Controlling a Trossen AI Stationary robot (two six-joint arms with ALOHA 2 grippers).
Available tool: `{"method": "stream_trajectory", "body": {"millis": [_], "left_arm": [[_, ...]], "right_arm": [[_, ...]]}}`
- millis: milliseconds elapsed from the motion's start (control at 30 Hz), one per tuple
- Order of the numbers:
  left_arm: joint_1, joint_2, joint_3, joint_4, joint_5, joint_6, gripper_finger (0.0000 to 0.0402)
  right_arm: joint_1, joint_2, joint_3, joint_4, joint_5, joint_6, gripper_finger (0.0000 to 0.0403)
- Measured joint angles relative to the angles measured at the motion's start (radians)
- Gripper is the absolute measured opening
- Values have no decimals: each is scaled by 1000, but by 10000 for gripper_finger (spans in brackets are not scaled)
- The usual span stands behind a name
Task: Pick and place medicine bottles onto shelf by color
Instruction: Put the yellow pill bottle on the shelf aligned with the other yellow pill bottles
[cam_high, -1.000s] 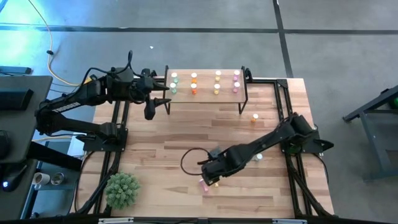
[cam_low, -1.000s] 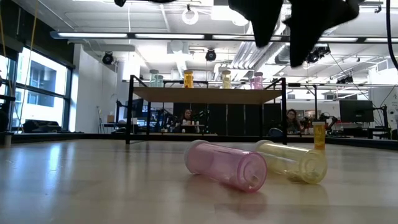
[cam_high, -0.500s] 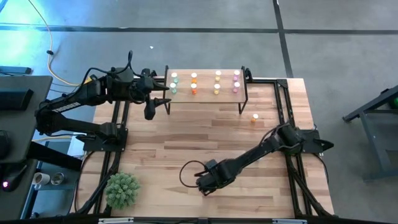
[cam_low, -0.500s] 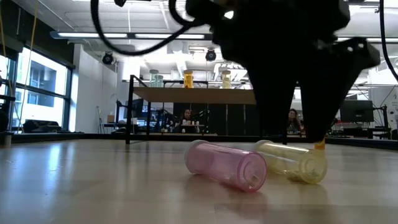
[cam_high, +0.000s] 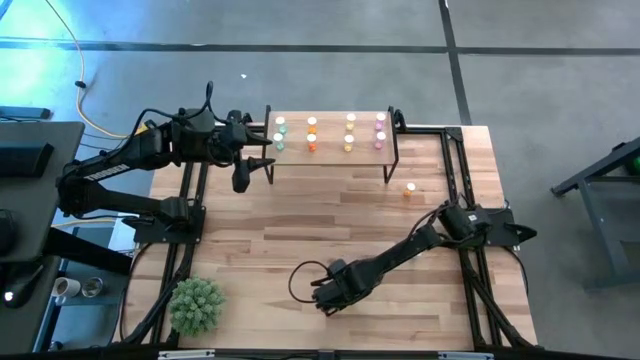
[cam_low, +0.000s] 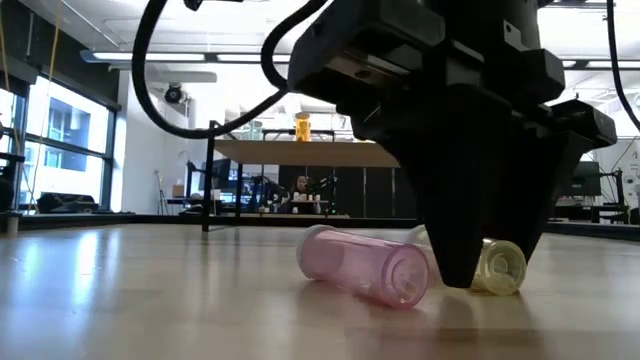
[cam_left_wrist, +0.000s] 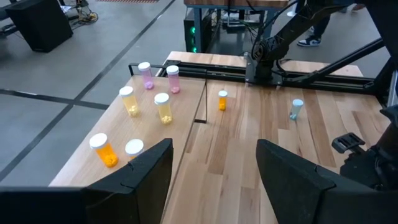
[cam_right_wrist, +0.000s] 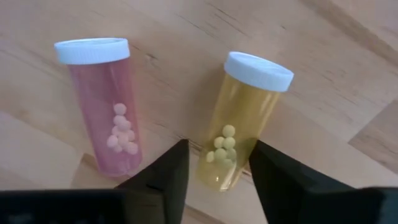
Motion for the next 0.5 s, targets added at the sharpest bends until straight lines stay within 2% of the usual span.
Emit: {"method": "stream_trajectory", "body": {"millis": [267,500], "left_arm": [[0,0,0,0,0,0,218],[0,-12,0,-9,-3,44,218]], "right_arm": [[-1,-4,0,5,30,-78,84],[-36,-66,0,0,146,-210,84]]}}
